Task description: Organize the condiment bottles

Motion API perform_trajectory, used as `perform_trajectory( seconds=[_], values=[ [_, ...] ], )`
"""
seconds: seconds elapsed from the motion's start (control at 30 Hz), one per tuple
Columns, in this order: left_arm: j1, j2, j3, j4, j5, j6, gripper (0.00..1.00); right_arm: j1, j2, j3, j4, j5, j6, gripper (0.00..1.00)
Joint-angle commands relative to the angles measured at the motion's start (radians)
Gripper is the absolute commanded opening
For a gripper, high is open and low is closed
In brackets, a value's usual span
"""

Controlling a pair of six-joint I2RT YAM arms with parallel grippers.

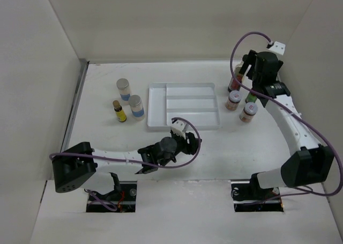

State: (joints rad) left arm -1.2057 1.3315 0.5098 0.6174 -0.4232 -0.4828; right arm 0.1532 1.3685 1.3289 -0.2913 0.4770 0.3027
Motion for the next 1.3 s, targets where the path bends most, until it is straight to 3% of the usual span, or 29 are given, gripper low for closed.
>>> perform_trajectory(
  seconds=[0.0,0.23,0.7,0.93,1.17,1.27],
  values=[
    [-0.005,0.001,-0.004,0.099,0.046,-0.003,0.53,-0.030,0.053,0.079,0.148,-0.098,-0.056,0.87],
    [0.002,0.035,-0.014,0.140,0.057,-0.019,0.79,-0.062,0.237,0.226,0.144,-0.183,-0.062,0.86],
    [0.015,0.028,-0.025,0.143,0.060,-0.028,0.83,-0.062,0.437,0.358,0.141,-0.129,-0.102,0.72],
    [0.016,0.037,-0.025,0.153,0.067,-0.037,0.83,-0.062,0.484,0.385,0.142,-0.124,-0.135,0.55],
    [0.024,0.035,-0.030,0.154,0.066,-0.043,0.83,-0.062,0.486,0.398,0.152,-0.072,-0.146,0.24],
    [0.051,-0.011,-0.062,0.174,0.055,-0.063,0.82,-0.060,0.463,0.441,0.178,-0.032,-0.148,0.20]
  ],
)
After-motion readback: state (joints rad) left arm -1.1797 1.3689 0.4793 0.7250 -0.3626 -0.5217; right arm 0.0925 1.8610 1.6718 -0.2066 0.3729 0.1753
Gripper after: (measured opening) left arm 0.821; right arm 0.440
